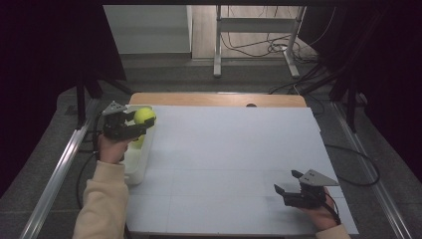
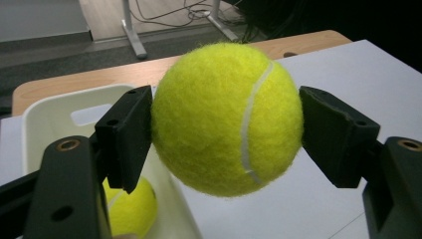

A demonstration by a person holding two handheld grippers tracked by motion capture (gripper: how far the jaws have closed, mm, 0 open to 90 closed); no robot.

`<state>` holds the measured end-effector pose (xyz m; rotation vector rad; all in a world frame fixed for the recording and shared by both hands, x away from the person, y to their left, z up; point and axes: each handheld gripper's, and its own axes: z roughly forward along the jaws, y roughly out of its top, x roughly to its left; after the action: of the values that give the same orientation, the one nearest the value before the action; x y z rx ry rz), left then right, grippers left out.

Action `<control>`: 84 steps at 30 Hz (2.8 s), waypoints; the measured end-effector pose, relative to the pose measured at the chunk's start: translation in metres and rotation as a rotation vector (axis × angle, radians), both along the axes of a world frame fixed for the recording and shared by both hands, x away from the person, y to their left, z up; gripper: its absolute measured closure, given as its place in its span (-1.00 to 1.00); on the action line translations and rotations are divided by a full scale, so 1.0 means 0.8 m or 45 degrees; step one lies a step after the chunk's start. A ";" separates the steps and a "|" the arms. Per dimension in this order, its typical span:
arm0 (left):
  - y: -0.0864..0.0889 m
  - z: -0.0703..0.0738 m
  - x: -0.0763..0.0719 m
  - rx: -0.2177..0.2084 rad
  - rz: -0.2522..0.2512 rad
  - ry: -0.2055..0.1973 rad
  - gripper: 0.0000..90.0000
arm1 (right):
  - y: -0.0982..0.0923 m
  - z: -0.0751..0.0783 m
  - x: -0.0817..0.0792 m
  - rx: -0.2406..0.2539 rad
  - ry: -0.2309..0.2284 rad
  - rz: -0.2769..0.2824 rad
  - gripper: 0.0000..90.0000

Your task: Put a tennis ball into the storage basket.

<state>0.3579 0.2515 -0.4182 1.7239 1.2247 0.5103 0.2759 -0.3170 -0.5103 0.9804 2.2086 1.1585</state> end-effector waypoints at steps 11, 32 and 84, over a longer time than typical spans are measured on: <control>0.015 -0.004 -0.009 0.011 0.043 0.019 -0.42 | 0.000 0.000 0.000 0.001 0.000 0.006 -0.63; 0.042 -0.014 -0.026 0.017 0.086 0.055 -0.42 | 0.000 -0.001 0.000 -0.005 0.004 -0.002 -0.63; 0.048 -0.044 -0.028 0.206 0.041 0.301 -0.43 | 0.001 -0.002 0.001 -0.012 0.007 0.001 -0.63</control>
<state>0.3354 0.2901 -0.4532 1.9472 1.4118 0.4437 0.2767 -0.3164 -0.5116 0.9801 2.2165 1.1463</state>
